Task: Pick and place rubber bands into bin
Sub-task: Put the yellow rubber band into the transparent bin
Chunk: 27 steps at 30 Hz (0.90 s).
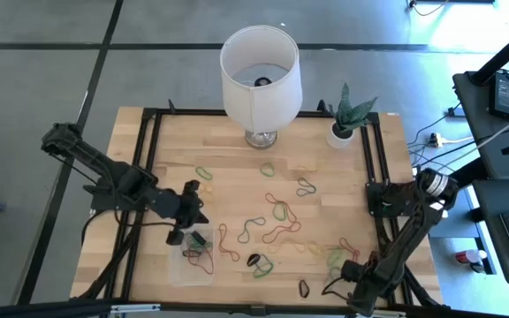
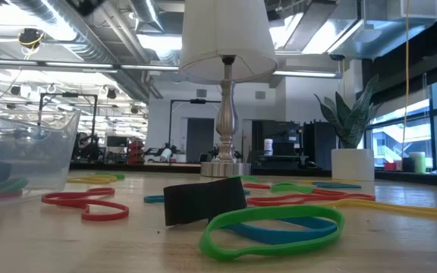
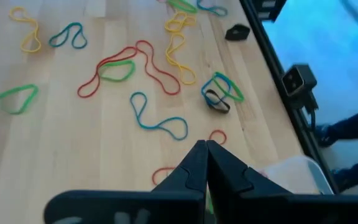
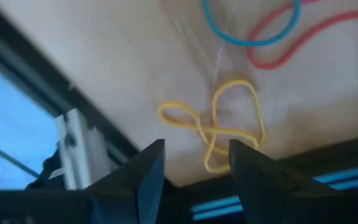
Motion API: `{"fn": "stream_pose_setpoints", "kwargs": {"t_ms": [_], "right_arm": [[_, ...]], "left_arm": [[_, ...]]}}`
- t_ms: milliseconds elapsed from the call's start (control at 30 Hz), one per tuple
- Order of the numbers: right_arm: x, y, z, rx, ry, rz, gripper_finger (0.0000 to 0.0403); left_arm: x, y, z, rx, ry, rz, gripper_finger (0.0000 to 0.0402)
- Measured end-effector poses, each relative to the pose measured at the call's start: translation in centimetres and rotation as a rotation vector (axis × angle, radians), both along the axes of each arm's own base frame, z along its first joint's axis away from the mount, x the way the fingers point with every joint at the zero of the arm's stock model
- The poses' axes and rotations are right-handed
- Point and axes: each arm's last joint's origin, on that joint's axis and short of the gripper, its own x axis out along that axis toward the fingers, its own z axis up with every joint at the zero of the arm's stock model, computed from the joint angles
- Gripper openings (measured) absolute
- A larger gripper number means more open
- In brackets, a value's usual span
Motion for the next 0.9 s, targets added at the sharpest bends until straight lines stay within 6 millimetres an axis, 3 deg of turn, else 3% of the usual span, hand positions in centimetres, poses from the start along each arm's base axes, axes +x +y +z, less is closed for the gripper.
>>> {"fn": "stream_pose_setpoints", "kwargs": {"t_ms": [300, 467, 533, 600, 900], "right_arm": [[-0.4, 0.7, -2.9, -0.084, 0.065, 0.021, 0.0152], [-0.2, 0.7, -2.6, -0.071, 0.063, 0.005, 0.0040], [0.0, 0.7, -2.1, -0.078, 0.052, -0.020, 0.0013], [0.2, 0.8, -1.1, -0.080, 0.014, -0.046, 0.0013], [1.4, 1.5, 7.2, -0.165, -0.183, -0.176, 0.0003]], "left_arm": [[-1.9, 2.5, -4.0, -0.071, -0.127, 0.126, 0.0001], [-2.6, 2.8, -4.4, -0.124, -0.140, 0.153, 0.0002], [-2.6, 2.8, -4.5, -0.123, -0.139, 0.153, 0.0001], [-2.7, 2.8, -4.4, -0.116, -0.144, 0.147, 0.0001], [-3.0, 3.0, -4.7, -0.086, -0.107, 0.139, 0.0002]]}}
